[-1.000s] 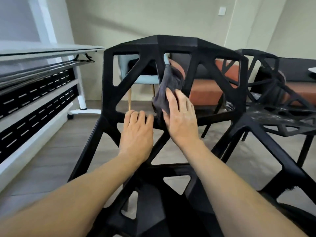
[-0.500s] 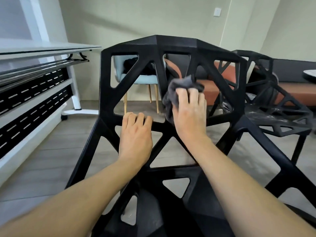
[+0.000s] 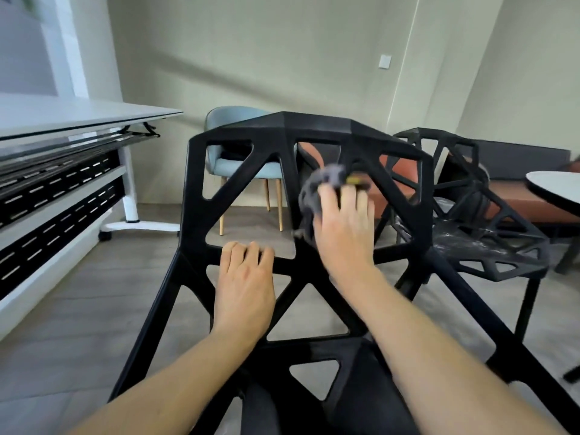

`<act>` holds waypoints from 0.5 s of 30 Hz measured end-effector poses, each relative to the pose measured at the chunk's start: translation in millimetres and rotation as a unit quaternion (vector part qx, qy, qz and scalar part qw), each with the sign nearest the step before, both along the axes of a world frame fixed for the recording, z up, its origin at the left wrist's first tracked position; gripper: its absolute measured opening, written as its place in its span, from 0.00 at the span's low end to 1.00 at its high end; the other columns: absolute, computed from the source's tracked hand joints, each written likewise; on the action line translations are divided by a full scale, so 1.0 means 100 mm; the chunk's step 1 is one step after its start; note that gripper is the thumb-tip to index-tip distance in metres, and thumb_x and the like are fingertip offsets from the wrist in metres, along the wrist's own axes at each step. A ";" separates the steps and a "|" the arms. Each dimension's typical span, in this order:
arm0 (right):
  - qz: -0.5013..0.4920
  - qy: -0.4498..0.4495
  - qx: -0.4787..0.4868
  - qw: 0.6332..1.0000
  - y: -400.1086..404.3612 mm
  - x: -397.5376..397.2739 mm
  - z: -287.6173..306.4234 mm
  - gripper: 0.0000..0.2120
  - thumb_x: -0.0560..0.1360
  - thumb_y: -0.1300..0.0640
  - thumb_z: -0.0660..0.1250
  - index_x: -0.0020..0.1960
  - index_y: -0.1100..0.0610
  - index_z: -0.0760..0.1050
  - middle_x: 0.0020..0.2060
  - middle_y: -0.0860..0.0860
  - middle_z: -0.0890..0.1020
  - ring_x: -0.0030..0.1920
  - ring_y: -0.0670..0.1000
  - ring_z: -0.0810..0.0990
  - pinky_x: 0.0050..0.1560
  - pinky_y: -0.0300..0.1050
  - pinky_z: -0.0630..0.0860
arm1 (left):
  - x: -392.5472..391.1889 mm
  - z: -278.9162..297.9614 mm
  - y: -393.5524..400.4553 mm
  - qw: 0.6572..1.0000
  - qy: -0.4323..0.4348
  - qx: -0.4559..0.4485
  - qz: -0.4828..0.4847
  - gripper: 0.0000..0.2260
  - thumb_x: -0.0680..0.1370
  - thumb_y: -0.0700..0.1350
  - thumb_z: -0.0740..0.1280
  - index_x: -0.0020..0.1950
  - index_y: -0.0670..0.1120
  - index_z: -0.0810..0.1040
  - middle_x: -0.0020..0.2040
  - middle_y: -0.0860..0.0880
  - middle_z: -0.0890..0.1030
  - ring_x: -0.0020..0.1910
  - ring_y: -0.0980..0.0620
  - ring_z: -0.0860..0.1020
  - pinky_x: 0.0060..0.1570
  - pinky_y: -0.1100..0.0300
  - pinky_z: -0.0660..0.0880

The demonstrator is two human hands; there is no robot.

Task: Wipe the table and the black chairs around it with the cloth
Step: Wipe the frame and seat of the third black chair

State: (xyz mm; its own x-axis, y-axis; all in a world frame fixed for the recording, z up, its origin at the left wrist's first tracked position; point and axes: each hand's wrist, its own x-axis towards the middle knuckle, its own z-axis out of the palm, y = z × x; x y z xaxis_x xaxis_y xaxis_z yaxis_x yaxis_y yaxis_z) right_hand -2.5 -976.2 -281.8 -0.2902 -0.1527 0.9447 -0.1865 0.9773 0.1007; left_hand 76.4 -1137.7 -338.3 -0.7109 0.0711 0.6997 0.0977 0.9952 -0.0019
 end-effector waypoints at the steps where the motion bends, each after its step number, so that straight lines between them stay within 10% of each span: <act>1: -0.006 0.003 -0.020 1.000 -0.04 -0.06 0.19 0.17 0.76 0.56 0.69 0.63 0.57 0.75 0.55 0.59 0.77 0.53 0.61 0.75 0.57 0.55 0.72 | 0.00 0.00 -0.01 1.000 -0.001 -0.004 0.000 0.11 0.72 0.35 0.64 0.52 0.44 0.76 0.45 0.46 0.75 0.48 0.41 0.70 0.66 0.47 0.64; 10: 0.076 -0.116 0.038 0.990 0.23 0.39 -0.84 0.17 0.76 0.58 0.70 0.64 0.59 0.76 0.52 0.60 0.75 0.48 0.62 0.73 0.51 0.57 0.75 | 0.01 0.03 -0.01 0.999 0.002 -0.032 0.016 0.07 0.73 0.35 0.64 0.49 0.42 0.76 0.43 0.42 0.75 0.45 0.39 0.70 0.60 0.44 0.67; 15: 0.065 -0.095 0.079 0.990 0.48 0.55 -0.48 0.17 0.74 0.56 0.69 0.62 0.58 0.77 0.50 0.58 0.75 0.48 0.60 0.73 0.49 0.54 0.74 | 0.01 0.07 0.07 1.000 -0.012 -0.012 0.021 0.06 0.72 0.34 0.66 0.48 0.40 0.74 0.43 0.42 0.74 0.44 0.39 0.70 0.57 0.42 0.67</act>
State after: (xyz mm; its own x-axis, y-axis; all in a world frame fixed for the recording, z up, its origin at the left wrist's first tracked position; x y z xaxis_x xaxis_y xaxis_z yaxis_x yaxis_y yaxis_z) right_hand 52.9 -928.6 -329.4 -0.4290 -0.3418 0.8361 -0.3392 0.9189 0.2015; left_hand 77.0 -1130.7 -331.6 -0.7307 0.0577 0.6803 0.0559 0.9981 -0.0246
